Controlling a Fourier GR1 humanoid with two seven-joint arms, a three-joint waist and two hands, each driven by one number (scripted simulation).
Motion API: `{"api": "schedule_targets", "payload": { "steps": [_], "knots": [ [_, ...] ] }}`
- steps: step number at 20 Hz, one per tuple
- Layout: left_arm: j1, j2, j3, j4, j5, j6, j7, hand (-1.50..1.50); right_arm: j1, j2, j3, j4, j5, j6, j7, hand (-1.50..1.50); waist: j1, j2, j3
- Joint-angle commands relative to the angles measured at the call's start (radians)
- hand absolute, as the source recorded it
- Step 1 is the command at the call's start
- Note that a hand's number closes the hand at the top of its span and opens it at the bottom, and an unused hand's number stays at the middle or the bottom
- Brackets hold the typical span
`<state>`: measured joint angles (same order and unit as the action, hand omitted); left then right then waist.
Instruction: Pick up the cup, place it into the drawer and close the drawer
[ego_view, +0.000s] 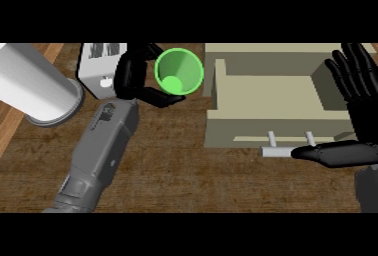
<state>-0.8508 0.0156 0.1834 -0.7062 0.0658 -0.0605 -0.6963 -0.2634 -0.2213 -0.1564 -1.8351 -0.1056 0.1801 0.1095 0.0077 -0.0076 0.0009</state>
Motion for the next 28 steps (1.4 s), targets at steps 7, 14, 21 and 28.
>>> {"api": "schedule_targets", "payload": {
  "steps": [7, 14, 21, 28],
  "knots": [
    [-0.299, -0.015, -0.187, -0.02, 0.103, 0.3, 0.301, 1.5, 0.043, 0.011, 0.006, -0.058, -0.018, 0.013, 0.0, -1.5, -0.045, 0.008, 0.0],
    [-0.496, -0.016, -0.254, 0.209, 0.155, 0.389, 0.448, 1.5, -0.05, -0.001, -0.003, 0.045, -0.011, 0.017, -0.037, -1.5, -0.062, 0.019, 0.0],
    [-0.527, -0.016, -0.392, 0.361, 0.226, 0.417, 0.465, 1.5, -0.063, -0.023, -0.022, 0.063, -0.06, 0.062, -0.046, -1.5, -0.123, 0.033, 0.002],
    [-0.472, -0.016, -0.505, 0.424, 0.24, 0.316, 0.493, 1.5, -0.081, 0.005, 0.036, 0.038, -0.032, 0.055, -0.039, -1.5, -0.173, 0.043, 0.002]
  ]
}}
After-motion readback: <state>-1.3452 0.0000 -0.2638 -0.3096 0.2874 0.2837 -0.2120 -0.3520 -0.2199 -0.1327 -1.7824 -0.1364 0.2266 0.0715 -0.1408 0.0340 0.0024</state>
